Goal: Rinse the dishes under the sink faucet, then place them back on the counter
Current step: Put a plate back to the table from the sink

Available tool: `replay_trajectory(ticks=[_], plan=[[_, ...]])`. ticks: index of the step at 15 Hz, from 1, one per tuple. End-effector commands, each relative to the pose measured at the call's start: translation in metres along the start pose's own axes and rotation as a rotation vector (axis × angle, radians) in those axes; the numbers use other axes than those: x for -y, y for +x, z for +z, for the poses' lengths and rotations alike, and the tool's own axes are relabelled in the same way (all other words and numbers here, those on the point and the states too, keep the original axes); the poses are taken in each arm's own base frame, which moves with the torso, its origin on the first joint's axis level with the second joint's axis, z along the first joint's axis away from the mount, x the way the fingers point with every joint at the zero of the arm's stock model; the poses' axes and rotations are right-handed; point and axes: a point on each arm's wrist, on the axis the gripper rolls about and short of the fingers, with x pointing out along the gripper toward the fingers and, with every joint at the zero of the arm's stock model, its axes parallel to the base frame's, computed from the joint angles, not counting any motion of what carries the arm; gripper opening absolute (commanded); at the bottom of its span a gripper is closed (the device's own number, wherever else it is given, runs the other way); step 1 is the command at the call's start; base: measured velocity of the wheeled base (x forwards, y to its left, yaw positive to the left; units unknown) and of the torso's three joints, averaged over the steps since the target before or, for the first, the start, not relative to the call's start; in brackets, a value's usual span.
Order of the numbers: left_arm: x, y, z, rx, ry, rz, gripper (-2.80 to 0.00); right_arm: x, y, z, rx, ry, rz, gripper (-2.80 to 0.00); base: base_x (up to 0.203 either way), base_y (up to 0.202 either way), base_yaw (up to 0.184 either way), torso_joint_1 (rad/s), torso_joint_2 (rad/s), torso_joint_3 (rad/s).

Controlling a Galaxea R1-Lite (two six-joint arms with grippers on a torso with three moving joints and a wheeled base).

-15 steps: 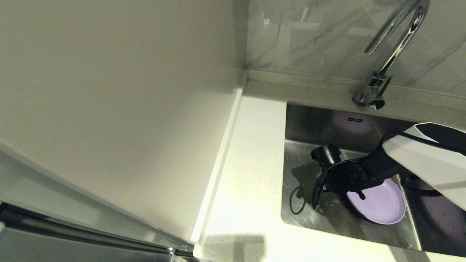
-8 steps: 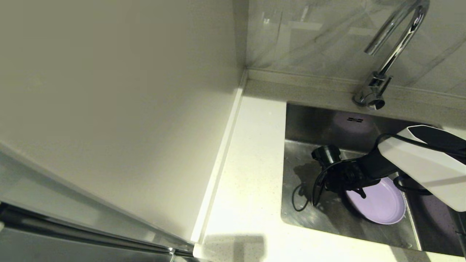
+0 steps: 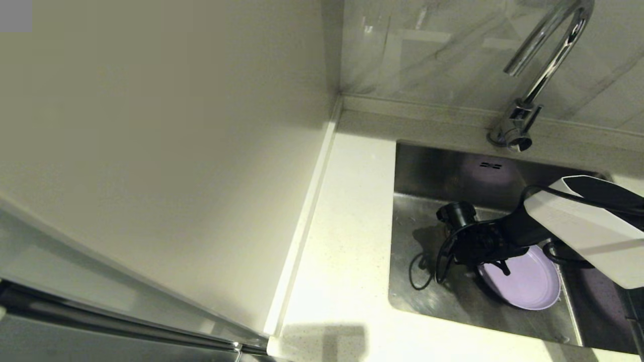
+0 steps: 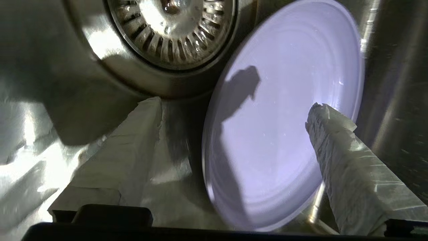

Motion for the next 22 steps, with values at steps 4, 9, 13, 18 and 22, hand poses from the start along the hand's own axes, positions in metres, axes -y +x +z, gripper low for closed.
replay_trajectory(ticks=[4,9,13,18,22], plan=[[0.000,0.000,-0.001,-0.001,0.000,0.000,-2.80,0.002,0.012,0.006,-0.010,0.047,0.091,0.00,0.000,0.000,0.000,0.000,0.00,0.000],[0.000,0.000,-0.001,-0.003,0.000,0.000,-2.80,0.007,0.008,0.007,-0.033,0.046,0.122,-2.80,0.000,0.000,0.000,0.000,0.00,0.000],[0.000,0.000,-0.001,-0.001,0.000,0.000,-2.80,0.016,0.008,0.012,-0.025,0.090,0.114,-2.80,0.000,0.000,0.000,0.000,0.00,0.000],[0.000,0.000,-0.001,-0.001,0.000,0.000,-2.80,0.025,0.004,0.018,-0.012,0.129,0.109,-2.80,0.000,0.000,0.000,0.000,0.00,0.000],[0.000,0.000,-0.001,-0.001,0.000,0.000,-2.80,0.032,-0.005,0.025,0.008,0.168,0.106,-2.80,0.000,0.000,0.000,0.000,0.00,0.000]])
